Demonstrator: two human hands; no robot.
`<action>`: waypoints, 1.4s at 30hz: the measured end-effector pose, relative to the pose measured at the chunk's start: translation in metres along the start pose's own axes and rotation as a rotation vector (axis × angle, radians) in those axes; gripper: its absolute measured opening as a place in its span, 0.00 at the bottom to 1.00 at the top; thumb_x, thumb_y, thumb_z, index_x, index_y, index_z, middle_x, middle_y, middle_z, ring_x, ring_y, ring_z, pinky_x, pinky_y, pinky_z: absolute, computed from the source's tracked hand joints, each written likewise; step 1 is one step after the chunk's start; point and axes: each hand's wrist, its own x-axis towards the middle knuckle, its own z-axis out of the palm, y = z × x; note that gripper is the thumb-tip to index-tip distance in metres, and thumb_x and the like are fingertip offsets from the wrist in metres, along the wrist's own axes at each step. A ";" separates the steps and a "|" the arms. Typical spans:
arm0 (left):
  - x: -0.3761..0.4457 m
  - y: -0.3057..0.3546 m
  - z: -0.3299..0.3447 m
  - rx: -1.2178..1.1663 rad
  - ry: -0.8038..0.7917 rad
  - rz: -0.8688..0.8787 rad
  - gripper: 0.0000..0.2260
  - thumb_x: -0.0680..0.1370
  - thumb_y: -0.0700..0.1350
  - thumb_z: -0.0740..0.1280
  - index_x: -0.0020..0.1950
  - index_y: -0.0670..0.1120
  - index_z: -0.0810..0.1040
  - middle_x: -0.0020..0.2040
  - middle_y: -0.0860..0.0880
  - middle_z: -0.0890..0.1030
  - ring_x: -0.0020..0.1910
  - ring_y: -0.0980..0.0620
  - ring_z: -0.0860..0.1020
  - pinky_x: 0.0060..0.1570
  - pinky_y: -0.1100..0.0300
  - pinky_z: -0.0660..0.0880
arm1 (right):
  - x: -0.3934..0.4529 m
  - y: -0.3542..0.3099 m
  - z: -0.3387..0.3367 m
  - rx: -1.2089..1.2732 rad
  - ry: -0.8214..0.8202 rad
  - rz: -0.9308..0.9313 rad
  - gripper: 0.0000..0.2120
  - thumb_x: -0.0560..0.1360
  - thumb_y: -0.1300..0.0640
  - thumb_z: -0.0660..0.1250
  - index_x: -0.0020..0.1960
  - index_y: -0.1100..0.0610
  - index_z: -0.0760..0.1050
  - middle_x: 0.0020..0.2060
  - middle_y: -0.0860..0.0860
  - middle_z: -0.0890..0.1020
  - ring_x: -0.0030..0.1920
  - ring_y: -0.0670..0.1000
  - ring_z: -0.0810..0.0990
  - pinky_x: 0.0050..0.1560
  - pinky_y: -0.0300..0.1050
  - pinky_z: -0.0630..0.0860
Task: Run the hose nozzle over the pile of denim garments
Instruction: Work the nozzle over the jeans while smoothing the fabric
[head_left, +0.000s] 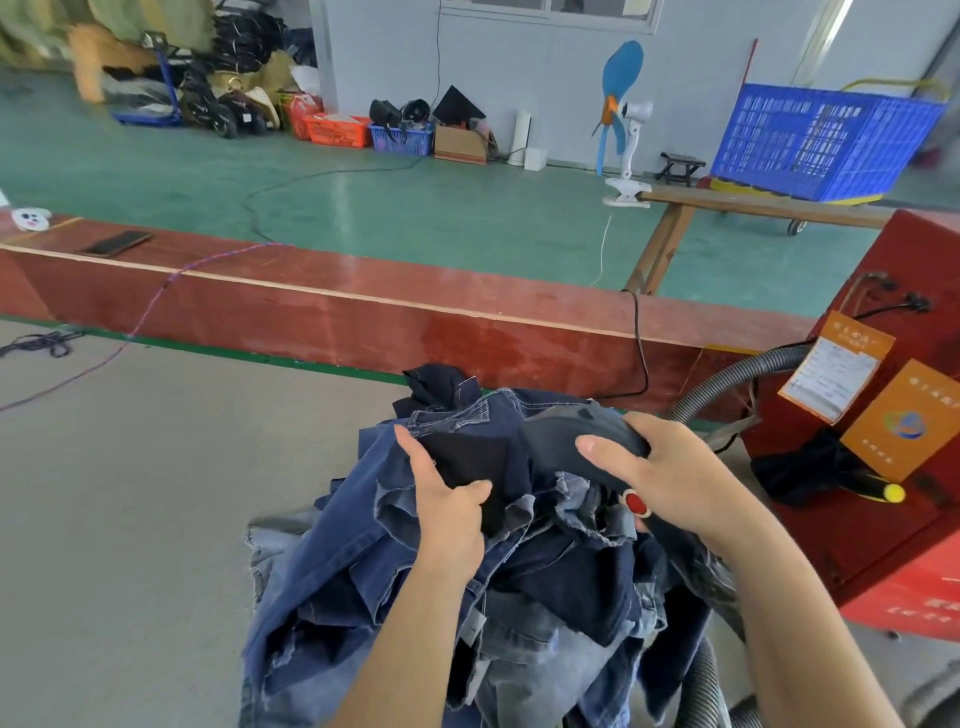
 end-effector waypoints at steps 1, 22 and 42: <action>-0.001 0.000 0.000 0.011 -0.010 -0.010 0.49 0.75 0.23 0.61 0.75 0.69 0.44 0.68 0.56 0.61 0.38 0.68 0.76 0.40 0.67 0.75 | 0.000 0.000 0.000 -0.016 -0.011 -0.002 0.20 0.73 0.37 0.65 0.42 0.55 0.74 0.30 0.52 0.77 0.33 0.52 0.76 0.38 0.47 0.70; -0.007 -0.003 0.005 -0.017 -0.183 -0.094 0.49 0.74 0.21 0.59 0.74 0.70 0.48 0.74 0.46 0.67 0.62 0.41 0.76 0.64 0.34 0.68 | 0.002 -0.013 0.024 -0.196 -0.009 -0.043 0.19 0.74 0.36 0.63 0.39 0.51 0.69 0.23 0.46 0.76 0.22 0.42 0.75 0.29 0.41 0.67; -0.007 0.006 0.001 -0.069 -0.129 -0.079 0.47 0.75 0.23 0.60 0.75 0.69 0.50 0.76 0.50 0.62 0.67 0.42 0.72 0.66 0.38 0.67 | 0.008 -0.005 0.015 -0.208 0.206 0.084 0.18 0.75 0.36 0.60 0.43 0.51 0.69 0.33 0.46 0.78 0.31 0.45 0.77 0.29 0.42 0.64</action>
